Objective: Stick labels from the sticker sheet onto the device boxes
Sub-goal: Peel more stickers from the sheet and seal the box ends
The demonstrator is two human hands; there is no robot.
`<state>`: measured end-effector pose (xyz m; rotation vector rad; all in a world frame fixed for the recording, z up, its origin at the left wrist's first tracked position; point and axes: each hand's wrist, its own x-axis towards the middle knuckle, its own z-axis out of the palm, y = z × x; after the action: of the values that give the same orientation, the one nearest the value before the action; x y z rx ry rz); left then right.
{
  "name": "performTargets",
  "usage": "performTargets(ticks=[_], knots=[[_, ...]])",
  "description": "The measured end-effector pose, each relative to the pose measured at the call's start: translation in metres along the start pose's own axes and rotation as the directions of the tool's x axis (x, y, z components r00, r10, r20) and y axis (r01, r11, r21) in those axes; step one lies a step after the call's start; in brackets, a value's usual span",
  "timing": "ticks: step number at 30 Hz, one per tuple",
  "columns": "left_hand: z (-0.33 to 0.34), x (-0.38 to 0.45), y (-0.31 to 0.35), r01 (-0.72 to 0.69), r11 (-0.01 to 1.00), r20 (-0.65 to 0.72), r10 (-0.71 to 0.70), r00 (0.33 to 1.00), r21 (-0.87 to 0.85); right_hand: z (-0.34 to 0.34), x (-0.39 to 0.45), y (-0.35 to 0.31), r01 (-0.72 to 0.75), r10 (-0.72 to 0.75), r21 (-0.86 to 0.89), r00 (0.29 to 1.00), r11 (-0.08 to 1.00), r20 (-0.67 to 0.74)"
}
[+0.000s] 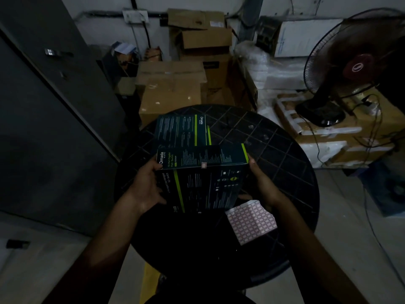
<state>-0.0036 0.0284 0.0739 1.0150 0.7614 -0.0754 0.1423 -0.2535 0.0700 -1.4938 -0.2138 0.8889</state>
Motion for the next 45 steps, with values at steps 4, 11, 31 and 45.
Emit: performTargets(ticks=[4, 11, 31, 45], knots=[[0.011, 0.004, 0.008, 0.04, 0.998, -0.007, -0.04, 0.999, -0.046, 0.0, 0.007, -0.009, -0.055, 0.055, 0.026, 0.998, 0.998, -0.01], [0.004, 0.003, 0.012, -0.058, 0.998, -0.069, 0.058, 0.996, 0.008, 0.009, 0.001, 0.004, 0.081, -0.083, -0.026, 0.991, 0.996, -0.105], [0.062, -0.079, 0.05, -0.186, 0.974, -0.063, 0.195, 0.979, 0.128, -0.025, -0.072, -0.109, 0.074, -0.069, 0.014, 0.972, 0.997, -0.225], [0.065, -0.058, 0.024, -0.267, 0.956, -0.017, 0.267, 0.964, -0.118, -0.016, -0.053, -0.049, 0.247, -0.231, 0.151, 0.967, 0.957, -0.111]])
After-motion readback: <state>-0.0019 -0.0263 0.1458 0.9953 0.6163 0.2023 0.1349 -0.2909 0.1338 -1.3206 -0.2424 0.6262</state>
